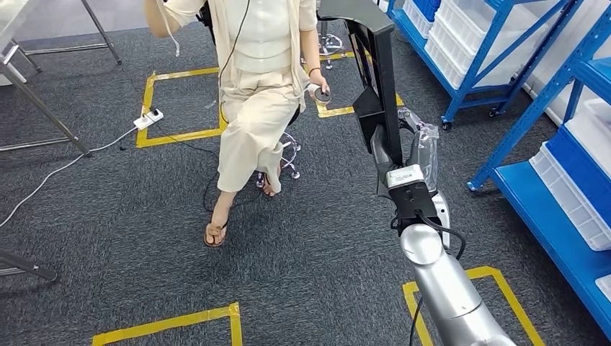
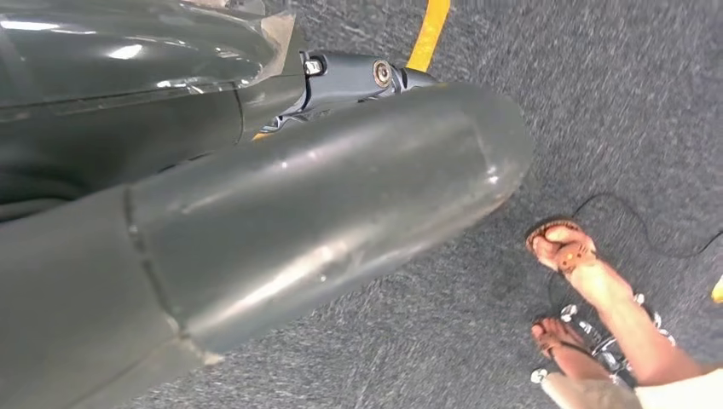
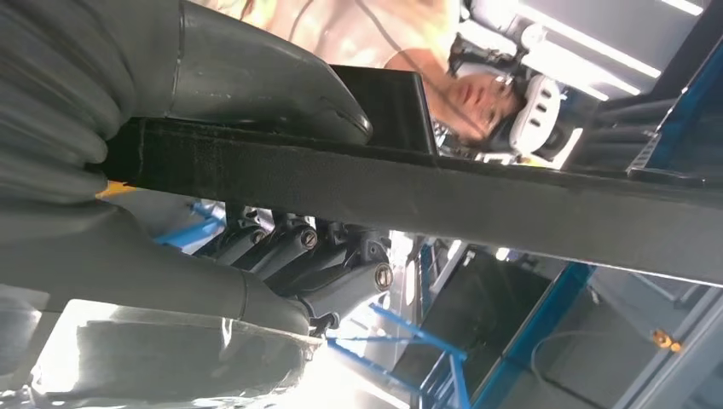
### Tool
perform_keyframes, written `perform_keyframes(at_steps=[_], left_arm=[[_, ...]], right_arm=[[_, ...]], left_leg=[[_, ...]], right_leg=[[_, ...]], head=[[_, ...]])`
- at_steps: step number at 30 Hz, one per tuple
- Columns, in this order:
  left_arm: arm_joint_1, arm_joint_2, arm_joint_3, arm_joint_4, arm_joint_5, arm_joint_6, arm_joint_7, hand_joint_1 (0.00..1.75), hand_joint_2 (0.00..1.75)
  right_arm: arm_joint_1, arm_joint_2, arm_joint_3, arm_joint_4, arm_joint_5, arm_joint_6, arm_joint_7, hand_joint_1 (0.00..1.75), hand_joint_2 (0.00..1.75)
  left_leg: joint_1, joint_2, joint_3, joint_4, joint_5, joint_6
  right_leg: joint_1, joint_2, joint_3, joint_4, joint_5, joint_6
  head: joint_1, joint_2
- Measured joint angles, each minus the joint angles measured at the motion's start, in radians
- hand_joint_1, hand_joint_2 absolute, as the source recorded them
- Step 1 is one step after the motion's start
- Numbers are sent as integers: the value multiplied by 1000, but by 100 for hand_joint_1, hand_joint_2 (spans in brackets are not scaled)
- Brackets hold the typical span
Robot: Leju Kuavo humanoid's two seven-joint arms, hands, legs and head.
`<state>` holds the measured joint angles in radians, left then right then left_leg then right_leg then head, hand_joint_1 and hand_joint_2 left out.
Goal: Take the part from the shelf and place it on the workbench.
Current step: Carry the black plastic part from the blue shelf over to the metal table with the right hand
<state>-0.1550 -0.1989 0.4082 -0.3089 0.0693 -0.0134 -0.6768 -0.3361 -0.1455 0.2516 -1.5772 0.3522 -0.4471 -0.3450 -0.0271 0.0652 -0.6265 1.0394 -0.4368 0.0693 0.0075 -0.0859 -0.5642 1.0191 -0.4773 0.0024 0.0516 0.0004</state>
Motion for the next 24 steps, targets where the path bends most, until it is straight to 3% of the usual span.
perform_keyframes(at_steps=[3,5,7,9,10,11,13,14,15,17,19,21,23,24], left_arm=[[2,2,0,-1,0,1,-1,0,0],[2,1,1,-2,0,2,-1,0,0],[0,-3,1,-2,-1,2,-2,0,0],[1,-5,1,-2,-1,2,-1,0,0],[3,-5,1,-2,-1,2,-1,0,0],[6,-5,2,-2,-1,2,-1,0,0],[8,-4,2,-2,-1,2,-2,0,0],[9,-3,3,-2,-1,2,-2,0,0],[9,-3,3,-2,-2,2,-2,0,0],[12,-2,3,-2,-4,2,-5,0,0],[18,-2,4,-2,-6,2,-8,0,0],[23,-2,4,-2,-7,2,-9,0,0],[23,-3,4,-2,-8,2,-9,0,0],[22,-3,4,-2,-10,2,-9,0,0]], right_arm=[[-4,3,3,7,-2,0,4,175,175],[-8,4,6,10,-2,-1,6,175,175],[-10,2,6,14,-7,-1,6,175,175],[-8,0,7,21,-16,-1,7,175,175],[-8,-1,7,25,-20,-1,7,175,175],[-8,-1,8,28,-24,0,6,175,175],[-8,-2,9,33,-29,2,4,175,175],[-8,-2,9,36,-31,4,3,175,175],[-9,-2,10,39,-33,5,1,175,175],[-10,-1,13,46,-38,8,-4,175,175],[-9,0,14,50,-42,8,-9,175,175],[-11,1,15,51,-43,8,-11,175,175],[-12,2,15,51,-44,7,-12,175,175],[-11,2,15,51,-45,7,-12,175,175]], left_leg=[[-2,-20,3,-19,7,8],[7,-39,16,-41,21,13],[13,-60,23,-53,30,16],[16,-84,21,-52,32,16],[18,-96,20,-52,32,14],[21,-108,20,-49,32,10],[30,-130,18,-39,27,-1],[33,-140,14,-31,23,-9],[35,-148,8,-21,19,-17],[34,-162,-5,-12,18,-30],[38,-173,-14,-12,22,-38],[39,-144,-27,14,7,-45],[39,-91,-75,114,-46,-50],[39,-76,-110,184,-77,-52]], right_leg=[[2,-18,0,-2,-3,5],[0,13,-12,25,-19,8],[-8,64,-61,131,-63,10],[-18,82,-120,246,-101,18],[-24,83,-132,266,-102,28],[-31,83,-124,244,-85,42],[-46,91,-71,128,-29,72],[-51,105,-43,71,-10,83],[-54,119,-24,31,1,86],[-50,136,-13,11,0,74],[-47,123,-15,12,3,56],[-48,108,-14,10,6,40],[-43,90,-12,9,5,26],[-39,80,-12,9,4,20]], head=[[0,0],[0,0],[2,0],[2,0],[2,0],[2,0],[2,0],[3,0],[5,0],[6,0],[4,0],[1,0],[-3,0],[-5,0]])
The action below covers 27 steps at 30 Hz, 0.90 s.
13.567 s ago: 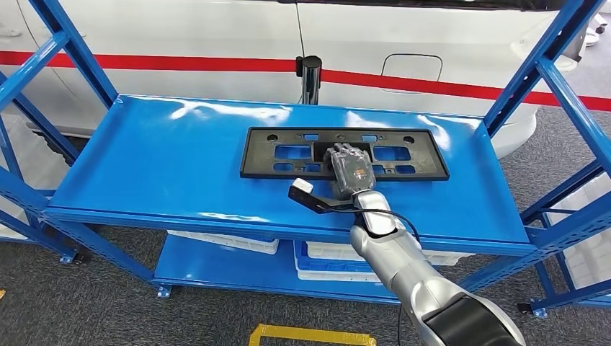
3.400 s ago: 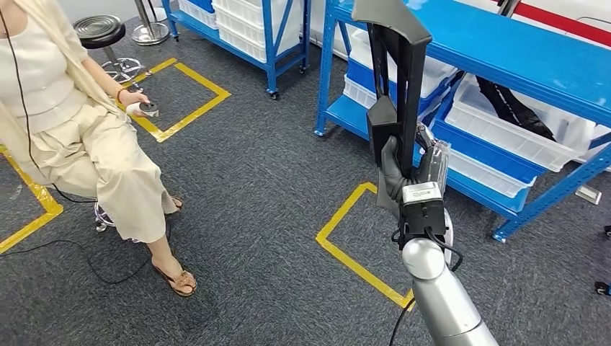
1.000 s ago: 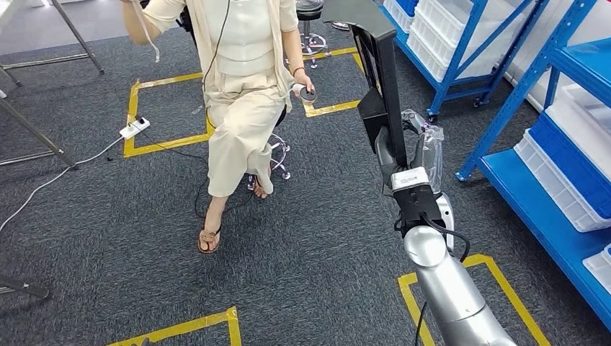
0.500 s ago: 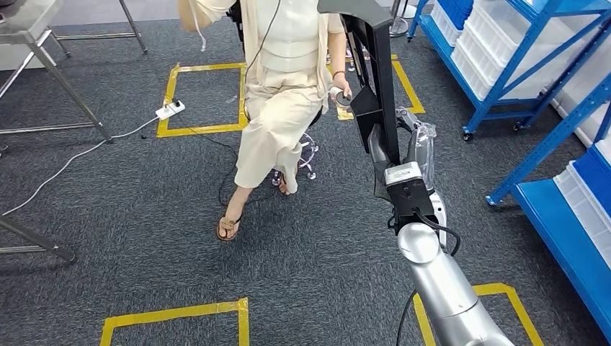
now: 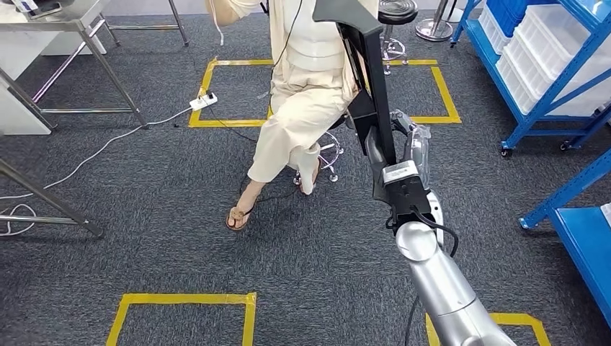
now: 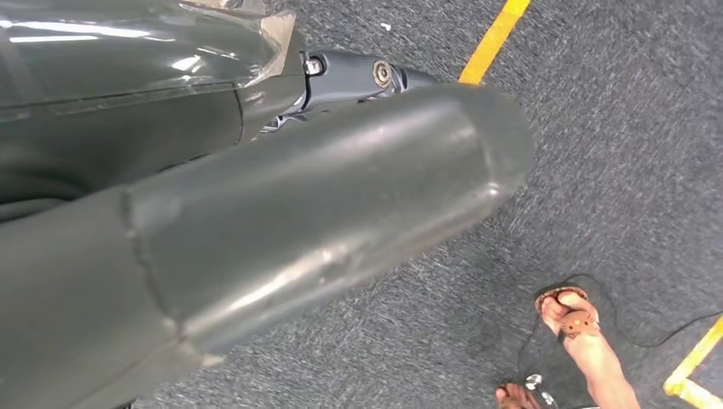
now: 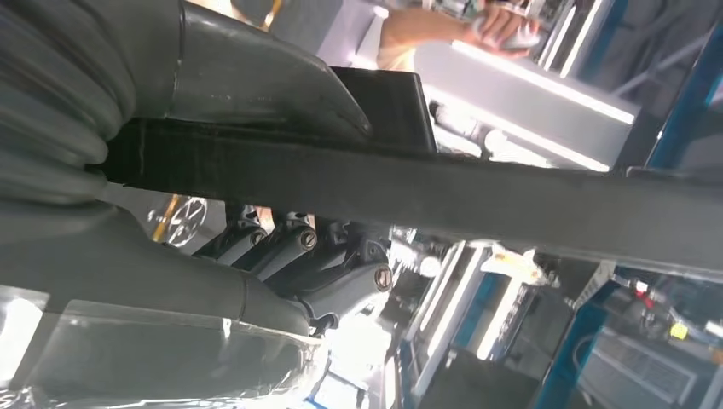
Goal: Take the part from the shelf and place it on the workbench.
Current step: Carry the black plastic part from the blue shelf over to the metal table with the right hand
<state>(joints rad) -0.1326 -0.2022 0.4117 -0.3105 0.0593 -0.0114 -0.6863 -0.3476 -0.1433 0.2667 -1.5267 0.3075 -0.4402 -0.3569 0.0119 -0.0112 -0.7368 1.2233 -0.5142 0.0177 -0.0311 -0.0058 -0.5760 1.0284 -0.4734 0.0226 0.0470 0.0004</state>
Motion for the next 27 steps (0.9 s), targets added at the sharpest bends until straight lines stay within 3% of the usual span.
perform_keyframes(at_steps=[2,3,5,7,9,11,13,15,17,18,20,21,22,23,25,27], left_arm=[[1,0,0,0,-6,0,2,0,0],[1,0,0,0,-11,1,6,0,0],[1,1,-1,0,-26,15,35,0,0],[0,4,-4,4,-49,40,93,0,0],[1,9,-11,17,-84,64,170,0,0],[12,15,-28,36,-131,111,281,0,0],[29,19,-47,56,-170,187,412,0,0],[44,21,-62,73,-196,256,533,0,0],[58,26,-77,87,-221,305,649,0,0],[64,29,-84,92,-233,328,702,0,0],[74,35,-97,100,-251,367,781,0,0],[77,39,-102,101,-255,378,800,0,0],[79,42,-105,102,-258,383,807,0,0],[81,46,-108,103,-260,385,806,0,0],[85,51,-113,104,-261,383,792,0,0],[90,54,-119,106,-264,377,775,0,0]], right_arm=[[4,-1,0,0,-2,-3,0,175,175],[7,-1,-1,0,-4,-5,0,175,175],[13,-3,-3,-1,-11,-10,0,175,175],[19,-6,-7,-5,-22,-14,-2,175,175],[30,-9,-11,-9,-32,-18,-7,175,175],[52,-11,-16,-19,-37,-23,-15,175,175],[82,-14,-23,-36,-36,-30,-19,175,175],[122,-17,-35,-56,-28,-39,-17,175,175],[167,-19,-48,-76,-21,-43,-11,175,175],[186,-19,-54,-86,-20,-43,-8,175,175],[213,-18,-65,-108,-19,-43,-3,175,175],[221,-18,-69,-117,-19,-43,-2,175,175],[229,-18,-74,-126,-17,-43,0,175,175],[238,-18,-78,-135,-16,-43,0,175,175],[255,-17,-83,-150,-11,-43,1,175,175],[263,-14,-84,-164,-5,-43,2,175,175]], left_leg=[[1,8,-50,95,-28,2],[0,8,-49,91,-16,5],[-3,24,13,-23,44,17],[-15,54,78,-143,78,27],[-25,61,93,-177,76,31],[-24,42,100,-189,80,38],[-18,24,114,-206,88,47],[-15,5,120,-211,91,54],[-15,-22,119,-211,90,56],[-14,-36,119,-210,90,55],[-12,-61,121,-207,88,51],[-12,-73,121,-204,85,47],[-13,-82,120,-199,82,41],[-14,-90,118,-196,80,36],[-14,-100,114,-195,80,27],[-12,-79,108,-183,70,20]], right_leg=[[8,-20,0,0,-2,-6],[11,-30,1,0,-4,-8],[16,-48,5,0,-6,-11],[23,-62,7,0,-10,-10],[27,-75,7,-2,-13,-4],[28,-83,12,-3,-18,4],[27,-52,-2,39,-44,6],[23,-11,-60,155,-95,-1],[20,0,-119,260,-127,2],[18,2,-126,265,-122,10],[10,9,-82,161,-69,33],[7,20,-50,92,-42,41],[4,28,-23,36,-21,42],[4,32,-7,5,-10,37],[7,25,1,-5,-4,20],[6,15,4,-6,-1,7]], head=[[0,0],[0,0],[0,0],[0,0],[1,0],[1,0],[2,0],[3,0],[4,0],[4,0],[4,0],[4,0],[4,0],[4,0],[3,0],[2,0]])
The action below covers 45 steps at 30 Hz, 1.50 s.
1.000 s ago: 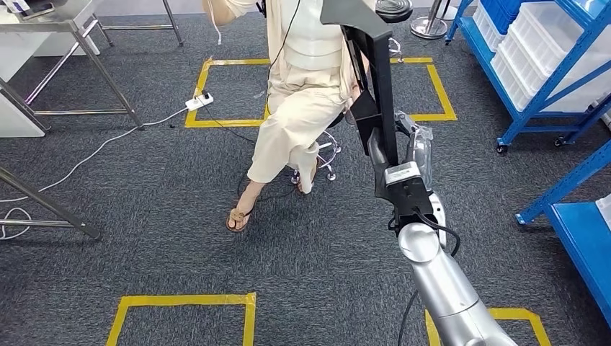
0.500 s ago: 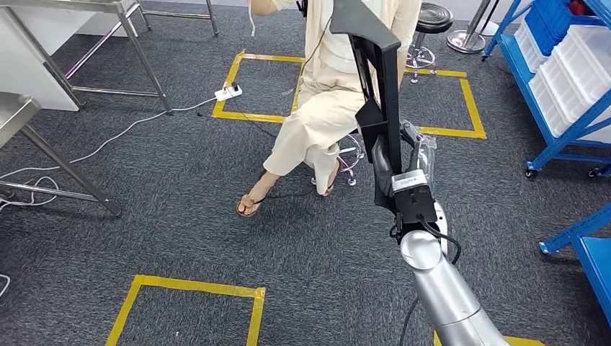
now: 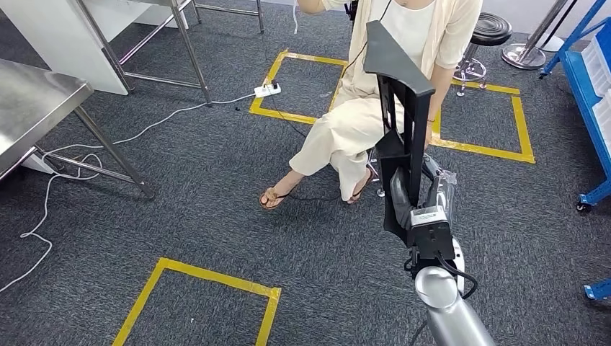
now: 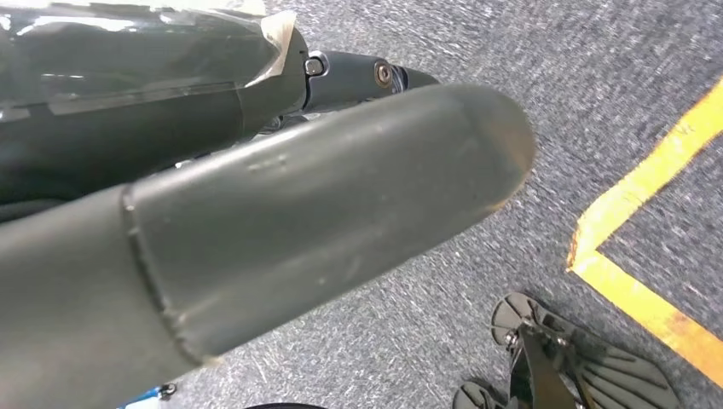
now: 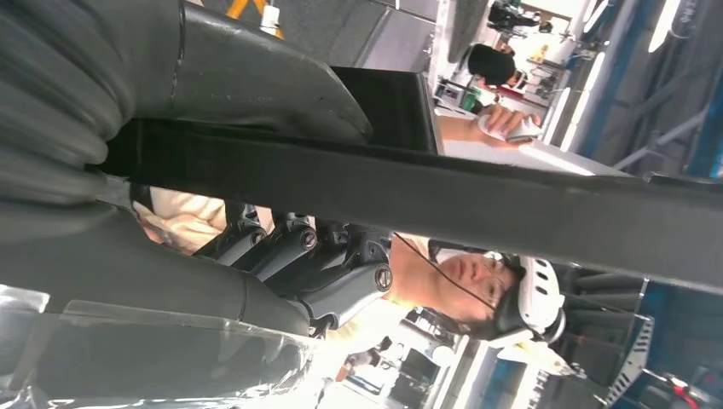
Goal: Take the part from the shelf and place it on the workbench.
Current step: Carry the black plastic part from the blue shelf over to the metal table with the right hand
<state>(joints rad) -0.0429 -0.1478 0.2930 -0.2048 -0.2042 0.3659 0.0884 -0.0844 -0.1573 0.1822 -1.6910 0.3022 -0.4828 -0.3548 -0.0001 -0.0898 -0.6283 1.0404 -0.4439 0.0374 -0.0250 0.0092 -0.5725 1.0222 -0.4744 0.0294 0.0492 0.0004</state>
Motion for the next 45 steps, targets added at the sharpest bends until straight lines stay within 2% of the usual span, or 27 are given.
perform_keyframes(at_steps=[1,3,5,6,7,8,10,12,14,16,19,20,22,26,27,28,30,31,32,34,36,37,38,39,41,43,45], left_arm=[[1,1,-2,0,-1,-3,-7,0,0],[-1,1,-6,0,-3,-6,-17,0,0],[-3,1,-9,0,-3,-9,-21,0,0],[-3,0,-11,1,-3,-9,-21,0,0],[-3,0,-11,1,-3,-10,-22,0,0],[-3,0,-12,1,-3,-10,-22,0,0],[-6,0,-12,1,-3,-10,-24,0,0],[-10,0,-12,1,-3,-10,-27,0,0],[-10,0,-12,1,-2,-11,-28,0,0],[-8,0,-12,1,-1,-12,-28,0,0],[-10,-1,-12,1,1,-14,-28,0,0],[-10,-2,-12,1,1,-15,-28,0,0],[-9,-4,-12,2,2,-17,-28,0,0],[-8,-4,-12,2,4,-18,-28,0,0],[-8,-4,-12,2,4,-18,-28,0,0],[-7,-3,-12,3,4,-18,-26,0,0],[-4,-3,-10,5,7,-10,-22,0,0],[-3,-4,-8,6,8,-5,-20,0,0],[-3,-5,-7,8,9,0,-19,0,0],[-6,-8,-5,8,9,2,-20,0,0],[-7,-10,-4,8,9,2,-21,0,0],[-6,-11,-3,8,9,2,-21,0,0],[-5,-11,-3,8,9,2,-22,0,0],[-4,-12,-2,8,9,2,-22,0,0],[-7,-12,-2,8,7,2,-23,0,0],[-9,-12,-2,8,5,1,-25,0,0],[-7,-14,-2,8,4,1,-26,0,0]], right_arm=[[3,1,0,-7,3,1,0,175,175],[7,3,-1,-17,10,6,5,175,175],[7,5,0,-20,18,16,14,175,175],[5,7,0,-20,22,22,18,175,175],[2,10,0,-20,25,28,22,175,175],[-4,12,0,-20,28,32,24,175,175],[-20,16,0,-19,33,38,29,175,175],[-33,18,0,-18,37,43,32,175,175],[-41,20,0,-17,38,45,34,175,175],[-48,21,0,-16,39,46,35,175,175],[-53,21,-1,-11,38,46,36,175,175],[-52,20,-2,-9,38,46,36,175,175],[-52,20,-2,-5,38,46,37,175,175],[-52,20,-2,-4,38,46,37,175,175],[-53,20,-2,-3,38,47,37,175,175],[-60,20,-1,-1,38,51,38,175,175],[-84,26,1,17,39,66,41,175,175],[-97,29,3,27,39,72,42,175,175],[-105,33,4,35,39,75,42,175,175],[-111,35,5,42,39,76,41,175,175],[-114,36,6,49,39,76,41,175,175],[-116,36,6,52,39,76,41,175,175],[-119,36,7,55,39,76,40,175,175],[-122,37,8,56,39,76,40,175,175],[-130,37,8,57,39,76,40,175,175],[-132,38,9,57,40,75,40,175,175],[-131,40,9,56,40,74,41,175,175]], left_leg=[[0,24,-12,28,-18,-4],[2,71,-64,140,-80,-13],[4,84,-125,259,-125,-17],[5,86,-135,275,-123,-16],[4,88,-124,252,-103,-13],[2,94,-94,195,-72,-8],[-7,129,-20,56,-22,8],[-17,148,12,-6,-12,17],[-18,127,16,-15,-8,22],[-12,106,31,-35,5,30],[-6,74,41,-48,14,37],[-6,61,40,-47,14,37],[-6,41,39,-46,14,36],[-6,33,39,-45,14,36],[-5,29,39,-44,14,35],[-4,18,37,-39,11,30],[-3,-5,20,-17,3,9],[-3,4,6,6,-10,-3],[-3,25,-15,42,-29,-11],[-1,76,-75,159,-87,-19],[2,87,-127,255,-117,-20],[2,88,-129,255,-106,-16],[1,90,-110,216,-78,-10],[-3,99,-76,150,-44,-1],[-14,131,-15,35,-5,17],[-24,142,1,0,-7,25],[-23,122,7,-14,0,29]], right_leg=[[-1,-6,1,-1,1,-7],[1,-21,3,-2,-1,-19],[6,-39,3,-2,-3,-23],[8,-49,3,-2,-4,-24],[10,-58,4,-2,-5,-25],[11,-67,5,-2,-6,-26],[17,-84,9,-2,-8,-25],[20,-100,12,-3,-12,-20],[24,-117,16,-6,-16,-11],[24,-94,11,20,-32,-7],[17,-25,-68,185,-101,-13],[15,-17,-97,238,-117,-11],[12,-14,-122,273,-119,-1],[11,-14,-118,259,-108,6],[10,-14,-107,235,-96,10],[7,-1,-78,174,-72,17],[-3,10,-20,49,-20,13],[-7,13,-1,9,-5,4],[-6,1,0,6,-4,-8],[1,-19,1,5,-6,-15],[8,-42,1,6,-10,-20],[11,-53,3,6,-11,-22],[15,-63,5,6,-13,-24],[17,-72,7,5,-15,-26],[24,-89,11,4,-18,-27],[26,-105,14,2,-21,-22],[28,-115,17,2,-26,-15]], head=[[-1,0],[-4,0],[-4,0],[-4,0],[-4,0],[-4,0],[-4,0],[-3,0],[-3,0],[-3,0],[0,0],[2,0],[2,0],[2,0],[2,0],[2,0],[1,0],[-2,0],[-6,0],[-11,0],[-12,0],[-11,0],[-11,0],[-11,0],[-11,0],[-11,0],[-10,0]])
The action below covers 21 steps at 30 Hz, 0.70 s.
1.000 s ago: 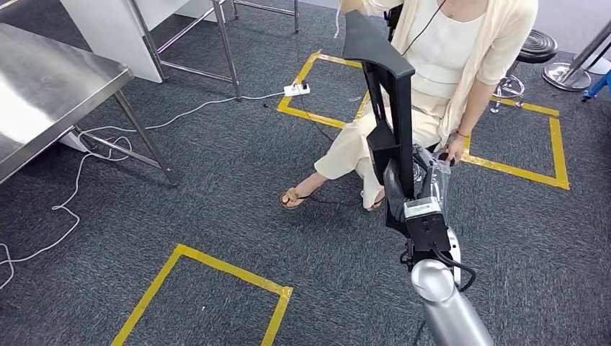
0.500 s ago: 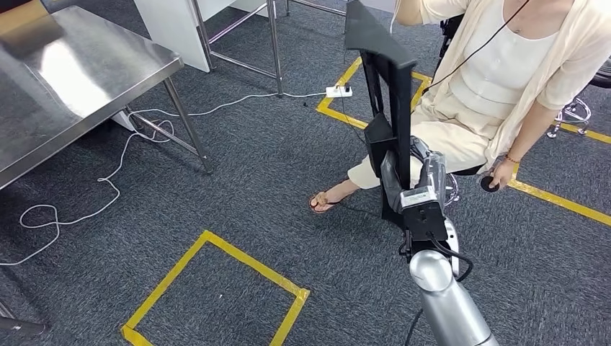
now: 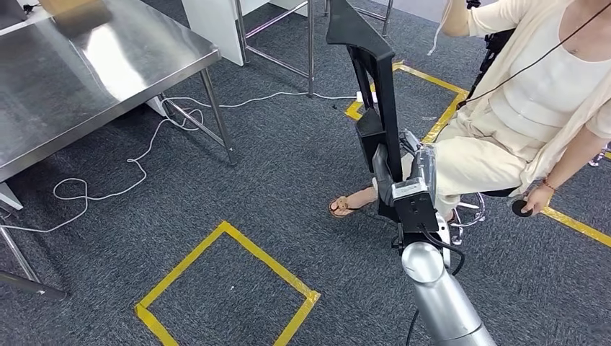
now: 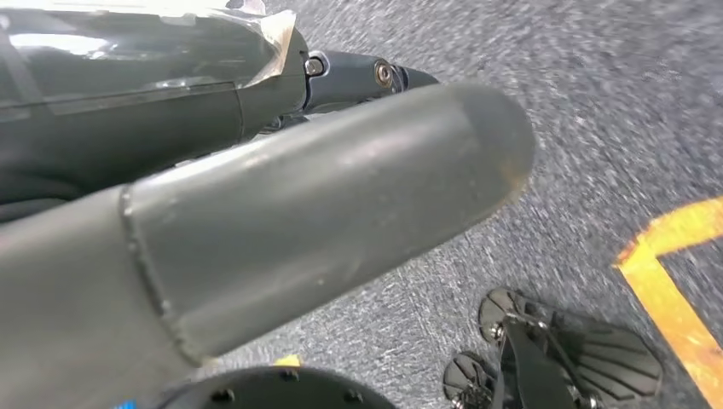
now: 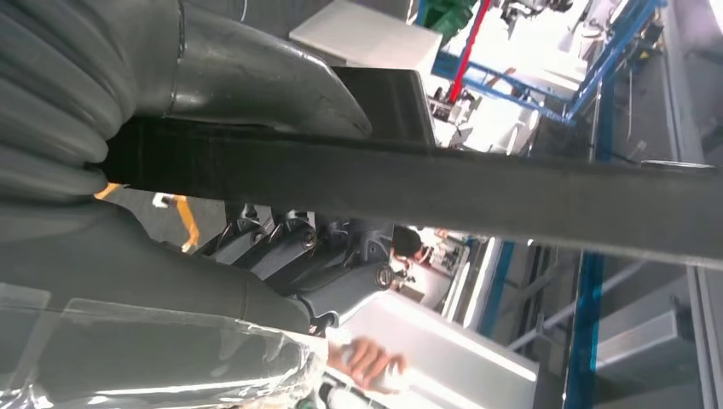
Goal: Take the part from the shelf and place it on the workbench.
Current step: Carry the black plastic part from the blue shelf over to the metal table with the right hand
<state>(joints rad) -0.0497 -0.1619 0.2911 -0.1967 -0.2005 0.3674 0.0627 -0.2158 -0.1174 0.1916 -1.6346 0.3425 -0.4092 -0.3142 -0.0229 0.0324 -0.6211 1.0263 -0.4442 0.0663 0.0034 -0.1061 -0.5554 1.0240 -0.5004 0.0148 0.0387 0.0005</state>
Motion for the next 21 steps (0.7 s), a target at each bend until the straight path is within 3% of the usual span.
perform_keyframes(at_steps=[2,4,6,7,8,10,11,13,15,17,19,21], left_arm=[[2,-2,0,0,-2,0,0,0,0],[-1,-4,0,0,-4,-1,-1,0,0],[-2,-6,0,0,-6,-2,-1,0,0],[-2,-8,0,0,-6,-3,-1,0,0],[-1,-9,0,0,-7,-3,-1,0,0],[1,-9,0,0,-7,-3,-1,0,0],[1,-9,0,0,-7,-3,-1,0,0],[1,-8,0,0,-7,-3,-1,0,0],[5,-8,0,1,-7,-3,-1,0,0],[8,-7,0,1,-7,-3,-1,0,0],[6,-7,0,1,-7,-2,-1,0,0],[4,-7,0,1,-7,-2,-1,0,0]], right_arm=[[1,0,0,-1,2,-2,0,175,175],[5,-2,0,-1,3,-5,0,175,175],[13,-4,0,0,5,-7,1,175,175],[16,-4,0,0,6,-7,2,175,175],[18,-4,0,0,7,-7,2,175,175],[19,-5,-1,0,8,-7,2,175,175],[19,-5,0,0,9,-8,2,175,175],[19,-4,0,0,9,-8,3,175,175],[18,-3,0,0,8,-8,3,175,175],[16,-1,0,0,9,-9,3,175,175],[16,0,0,-1,9,-9,3,175,175],[18,0,0,-1,9,-10,3,175,175]], left_leg=[[8,-18,16,-21,11,6],[13,-37,23,-31,18,11],[16,-62,23,-30,18,12],[17,-75,24,-29,18,11],[19,-88,25,-27,17,8],[25,-112,24,-18,11,-3],[25,-123,21,-11,6,-11],[24,-138,12,-3,2,-25],[26,-141,6,-1,2,-33],[28,-104,-9,33,-20,-41],[28,-53,-63,143,-78,-50],[32,-37,-129,267,-125,-54]], right_leg=[[-1,32,-13,37,-20,4],[-7,82,-67,150,-67,2],[-14,100,-128,259,-100,8],[-18,102,-137,267,-95,17],[-23,104,-126,234,-73,30],[-35,122,-67,98,-12,54],[-38,132,-41,43,9,56],[-38,141,-21,1,23,42],[-36,127,-20,-1,27,25],[-38,114,-18,-3,28,12],[-36,98,-16,-3,25,2],[-32,78,-15,-3,22,-3]], head=[[0,0],[1,0],[3,0],[3,0],[3,0],[4,0],[5,0],[6,0],[5,0],[4,0],[3,0],[2,0]])
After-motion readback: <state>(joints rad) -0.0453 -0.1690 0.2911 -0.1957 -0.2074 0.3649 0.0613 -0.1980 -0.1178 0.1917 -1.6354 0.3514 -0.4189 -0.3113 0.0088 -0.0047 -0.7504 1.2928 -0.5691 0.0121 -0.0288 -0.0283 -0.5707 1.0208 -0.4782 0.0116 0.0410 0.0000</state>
